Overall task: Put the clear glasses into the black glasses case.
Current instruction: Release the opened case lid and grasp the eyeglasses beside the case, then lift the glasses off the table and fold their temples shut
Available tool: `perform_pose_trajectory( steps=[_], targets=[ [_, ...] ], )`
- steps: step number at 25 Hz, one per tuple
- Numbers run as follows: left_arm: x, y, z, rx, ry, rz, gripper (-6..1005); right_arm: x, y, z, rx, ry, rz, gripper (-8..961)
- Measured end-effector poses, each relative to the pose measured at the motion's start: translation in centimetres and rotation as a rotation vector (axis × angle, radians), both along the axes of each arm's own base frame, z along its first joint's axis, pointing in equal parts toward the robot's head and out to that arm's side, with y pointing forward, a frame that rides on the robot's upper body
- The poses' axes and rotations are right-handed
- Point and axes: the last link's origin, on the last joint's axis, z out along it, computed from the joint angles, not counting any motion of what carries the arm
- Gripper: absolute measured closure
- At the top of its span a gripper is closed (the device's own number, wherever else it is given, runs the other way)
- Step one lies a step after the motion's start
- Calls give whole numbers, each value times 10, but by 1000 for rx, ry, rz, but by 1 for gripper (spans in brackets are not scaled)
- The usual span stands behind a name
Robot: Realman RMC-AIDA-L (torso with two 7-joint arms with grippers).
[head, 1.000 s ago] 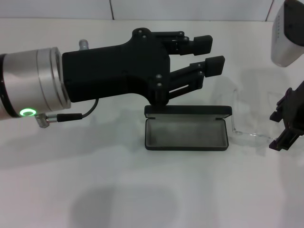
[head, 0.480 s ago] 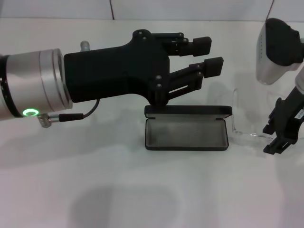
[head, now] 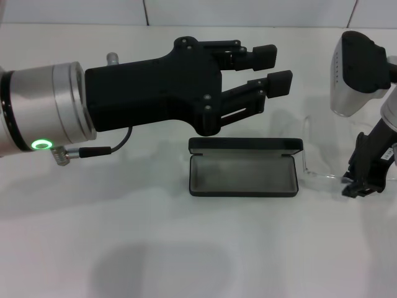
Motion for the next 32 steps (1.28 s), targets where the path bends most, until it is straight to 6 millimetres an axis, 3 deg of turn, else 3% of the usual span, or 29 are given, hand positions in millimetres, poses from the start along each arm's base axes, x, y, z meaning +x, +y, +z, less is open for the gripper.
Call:
perform_pose_trajectory(
  steps=[7, 15, 19, 22, 27, 32],
  targets=[
    [-2, -1, 1, 2, -1, 7, 651, 4, 3, 1, 19, -20, 22, 810],
    [-3, -3, 8, 3, -34, 6, 655, 4, -5, 16, 61, -4, 28, 833],
    [-6, -5, 15, -4, -59, 5, 656, 0, -13, 37, 136, 11, 44, 833],
    [-7, -6, 16, -2, -60, 2, 657, -1, -21, 63, 258, 54, 55, 833],
    [-4, -3, 19, 3, -68, -2, 659, -15, -41, 105, 420, 314, 99, 833],
    [-3, -2, 21, 13, -69, -12, 661, -43, -87, 115, 259, 776, 209, 833]
  ],
)
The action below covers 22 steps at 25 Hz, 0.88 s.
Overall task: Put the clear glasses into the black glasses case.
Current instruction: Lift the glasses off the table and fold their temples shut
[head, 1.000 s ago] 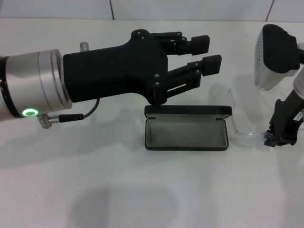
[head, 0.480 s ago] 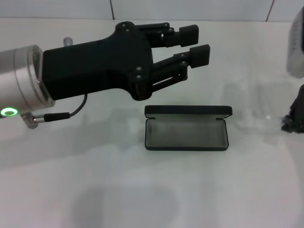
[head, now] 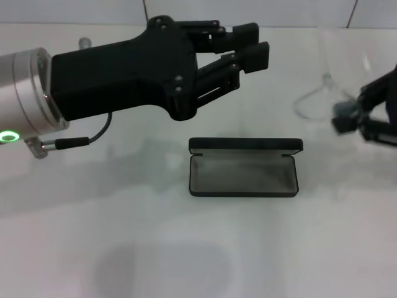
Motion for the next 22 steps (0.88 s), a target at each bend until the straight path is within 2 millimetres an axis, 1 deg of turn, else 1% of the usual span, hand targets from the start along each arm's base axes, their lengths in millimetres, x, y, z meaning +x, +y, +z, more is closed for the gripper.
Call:
perform_pose_trajectory(
  steps=[2, 5, 7, 10, 13, 17, 22],
  targets=[
    [4, 1, 0, 1, 1, -16, 662, -2, -13, -4, -50, 101, 78, 833],
    [10, -3, 2, -2, 2, -73, 758, 1, -20, -17, -126, 194, 143, 833],
    [14, -7, 3, -8, -13, -110, 822, 4, -19, -28, -172, 241, 158, 833],
    [19, -9, 6, -12, -36, -141, 866, 5, -15, -38, -215, 300, 173, 833],
    [20, -10, 6, -17, -38, -151, 910, 2, -10, -45, -258, 370, 195, 833],
    [18, -8, 2, -24, -30, -144, 913, -7, -5, -54, -327, 403, 216, 833],
    [14, -6, -3, -43, -29, -129, 914, -11, -5, -59, -362, 400, 237, 832]
  ],
)
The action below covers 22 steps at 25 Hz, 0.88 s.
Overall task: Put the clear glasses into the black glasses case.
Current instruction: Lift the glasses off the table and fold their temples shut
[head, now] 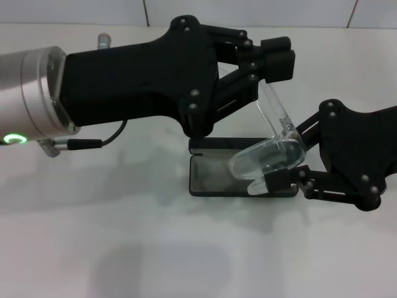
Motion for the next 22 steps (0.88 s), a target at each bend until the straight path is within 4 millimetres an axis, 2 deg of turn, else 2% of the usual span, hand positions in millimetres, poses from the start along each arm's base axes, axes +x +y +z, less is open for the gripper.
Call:
perform_pose_trajectory(
  steps=[22],
  targets=[
    [-2, -1, -12, -81, 43, -21, 913, 2, 0, 2, 17, 22, 8, 832]
  ],
)
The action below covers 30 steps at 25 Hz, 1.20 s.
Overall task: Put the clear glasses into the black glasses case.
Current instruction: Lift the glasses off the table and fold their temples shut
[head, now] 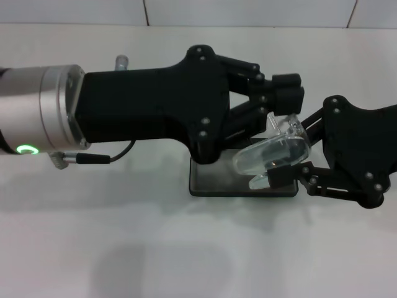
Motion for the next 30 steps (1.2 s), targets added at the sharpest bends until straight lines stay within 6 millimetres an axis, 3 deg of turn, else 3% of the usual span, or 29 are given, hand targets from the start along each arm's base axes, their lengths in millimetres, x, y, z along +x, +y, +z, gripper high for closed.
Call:
perform_pose_trajectory(
  steps=[23, 30],
  targets=[
    [1, -2, -2, -34, 9, -15, 912, 3, 1, -2, 7, 8, 0, 834],
    [-4, 8, 13, 37, -17, 16, 912, 10, -1, -1, 18, 14, -12, 835]
  ],
)
